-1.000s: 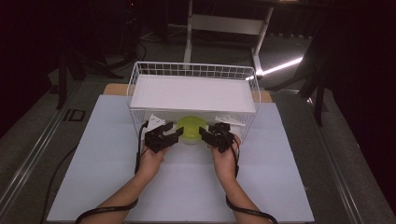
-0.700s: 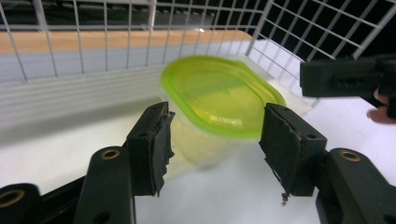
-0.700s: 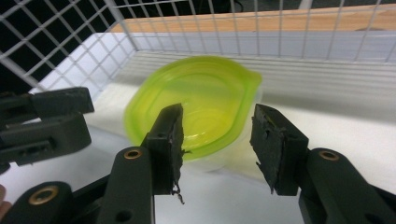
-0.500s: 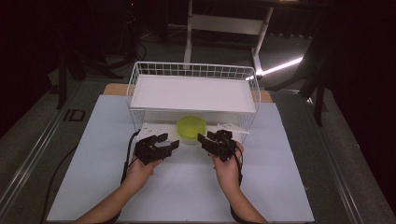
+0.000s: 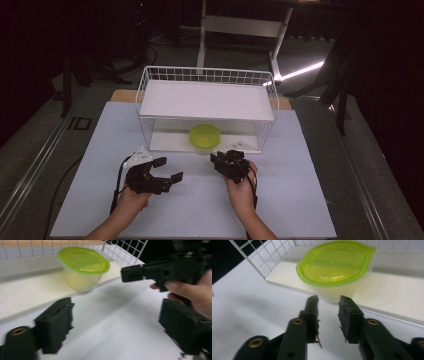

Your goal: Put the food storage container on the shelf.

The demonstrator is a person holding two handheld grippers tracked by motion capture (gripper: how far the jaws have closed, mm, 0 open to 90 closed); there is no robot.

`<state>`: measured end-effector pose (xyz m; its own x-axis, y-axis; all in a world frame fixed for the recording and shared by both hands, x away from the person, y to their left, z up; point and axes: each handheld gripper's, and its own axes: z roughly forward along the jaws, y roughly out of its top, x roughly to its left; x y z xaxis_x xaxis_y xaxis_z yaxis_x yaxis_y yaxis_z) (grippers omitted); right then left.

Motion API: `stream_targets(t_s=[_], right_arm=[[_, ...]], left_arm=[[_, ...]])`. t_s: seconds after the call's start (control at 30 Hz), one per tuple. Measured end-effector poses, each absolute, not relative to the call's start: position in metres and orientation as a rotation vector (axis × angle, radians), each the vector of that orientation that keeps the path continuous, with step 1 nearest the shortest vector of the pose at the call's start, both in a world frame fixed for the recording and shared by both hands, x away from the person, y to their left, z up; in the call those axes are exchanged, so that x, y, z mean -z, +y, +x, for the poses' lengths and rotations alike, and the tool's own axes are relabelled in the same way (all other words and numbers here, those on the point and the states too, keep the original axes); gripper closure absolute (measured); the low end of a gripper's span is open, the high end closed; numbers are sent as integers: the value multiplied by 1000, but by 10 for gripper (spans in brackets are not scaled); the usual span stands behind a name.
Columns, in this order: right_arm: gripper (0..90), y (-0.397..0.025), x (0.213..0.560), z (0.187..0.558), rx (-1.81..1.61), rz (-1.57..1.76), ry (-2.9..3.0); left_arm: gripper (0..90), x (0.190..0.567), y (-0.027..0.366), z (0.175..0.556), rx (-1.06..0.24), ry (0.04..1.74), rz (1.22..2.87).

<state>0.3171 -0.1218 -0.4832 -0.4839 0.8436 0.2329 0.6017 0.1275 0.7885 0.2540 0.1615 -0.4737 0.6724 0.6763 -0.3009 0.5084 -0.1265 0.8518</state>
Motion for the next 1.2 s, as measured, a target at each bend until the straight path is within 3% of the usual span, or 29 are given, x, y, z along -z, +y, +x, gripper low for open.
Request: stream_targets(t_s=[0.03,0.13,0.6,1.2], right_arm=[[778,-121,485,317,-1272,1416,2150],[893,-119,489,318,-1234,1399,2183],[898,-109,500,333,-1201,1420,2192],[897,-92,511,353,-1207,1465,2190]], left_arm=[[17,474,163,250,-191,940,1797],[17,477,168,237,-200,940,1816],[17,493,177,203,-293,899,1831],[17,499,187,205,-331,914,1805]])
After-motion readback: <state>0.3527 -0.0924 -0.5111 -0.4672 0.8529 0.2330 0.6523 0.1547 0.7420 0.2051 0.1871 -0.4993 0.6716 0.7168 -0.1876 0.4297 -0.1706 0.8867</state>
